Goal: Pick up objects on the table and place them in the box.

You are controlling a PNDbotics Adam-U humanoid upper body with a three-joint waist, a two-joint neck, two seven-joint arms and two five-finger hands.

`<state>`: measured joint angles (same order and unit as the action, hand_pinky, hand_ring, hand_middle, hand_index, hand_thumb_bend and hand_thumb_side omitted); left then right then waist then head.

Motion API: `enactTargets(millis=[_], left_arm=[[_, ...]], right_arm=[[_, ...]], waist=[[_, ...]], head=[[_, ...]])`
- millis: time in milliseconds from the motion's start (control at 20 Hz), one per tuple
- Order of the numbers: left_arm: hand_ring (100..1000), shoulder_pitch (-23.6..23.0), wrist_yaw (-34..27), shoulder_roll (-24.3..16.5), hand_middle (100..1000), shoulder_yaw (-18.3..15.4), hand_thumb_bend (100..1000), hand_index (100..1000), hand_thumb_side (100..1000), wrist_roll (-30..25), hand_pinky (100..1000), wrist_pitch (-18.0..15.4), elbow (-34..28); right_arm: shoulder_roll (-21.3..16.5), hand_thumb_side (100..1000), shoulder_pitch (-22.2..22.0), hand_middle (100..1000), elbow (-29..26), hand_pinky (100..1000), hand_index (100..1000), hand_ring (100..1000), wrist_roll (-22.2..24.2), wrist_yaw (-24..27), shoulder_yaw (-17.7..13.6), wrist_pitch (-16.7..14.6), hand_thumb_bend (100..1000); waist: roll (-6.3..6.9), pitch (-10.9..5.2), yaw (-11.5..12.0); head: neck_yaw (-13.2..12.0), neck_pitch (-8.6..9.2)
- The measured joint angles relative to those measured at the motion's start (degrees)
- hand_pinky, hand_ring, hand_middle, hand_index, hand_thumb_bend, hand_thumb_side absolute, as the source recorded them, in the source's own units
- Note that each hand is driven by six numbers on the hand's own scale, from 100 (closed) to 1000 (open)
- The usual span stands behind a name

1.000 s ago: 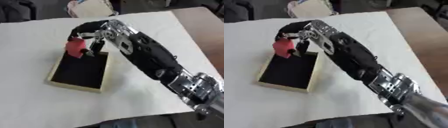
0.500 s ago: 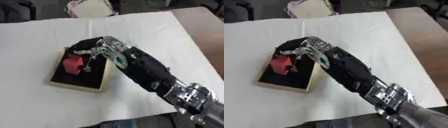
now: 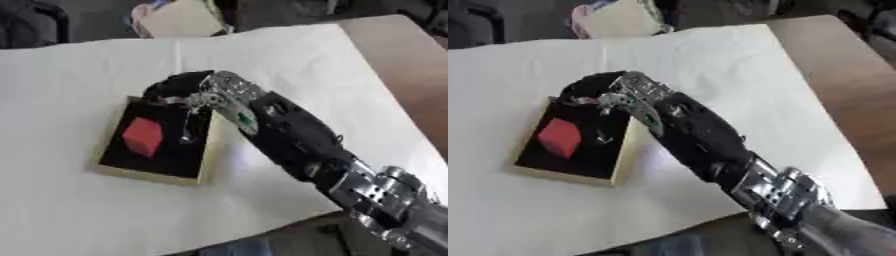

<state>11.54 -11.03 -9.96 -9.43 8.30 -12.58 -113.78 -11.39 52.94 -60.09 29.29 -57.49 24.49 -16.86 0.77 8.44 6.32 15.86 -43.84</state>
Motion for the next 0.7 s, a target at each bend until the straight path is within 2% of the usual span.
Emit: enactTargets(millis=[350, 550, 700], left_arm=[[603, -0.45, 0.02, 0.0, 625, -0.02, 209, 816, 461, 0.14, 820, 0.13, 0.0], [604, -0.53, 0.03, 0.0, 626, -0.03, 208, 816, 462, 0.21, 821, 0.18, 0.0], [604, -0.87, 0.03, 0.0, 626, -0.06, 207, 816, 462, 0.25, 821, 0.19, 0.0]], right_arm=[[-5.93, 272, 1.92, 902, -3.17, 821, 1000, 881, -3.08, 2.46, -4.28, 4.02, 470], [-9.78, 320, 2.63, 854, -5.96, 732, 984, 837, -6.19, 5.58, -8.02, 7.4, 450], [-12.04, 337, 3.24, 800, -5.76, 630, 963, 786, -10.24, 8.4, -12.01, 11.3, 444]], waist=[[-0.15, -0.49, -0.98], [-0.06, -0.75, -1.53], [0.12, -1.11, -1.85]], head=[[-0.74, 0.0], [-1.21, 0.0], [-1.5, 0.0]])
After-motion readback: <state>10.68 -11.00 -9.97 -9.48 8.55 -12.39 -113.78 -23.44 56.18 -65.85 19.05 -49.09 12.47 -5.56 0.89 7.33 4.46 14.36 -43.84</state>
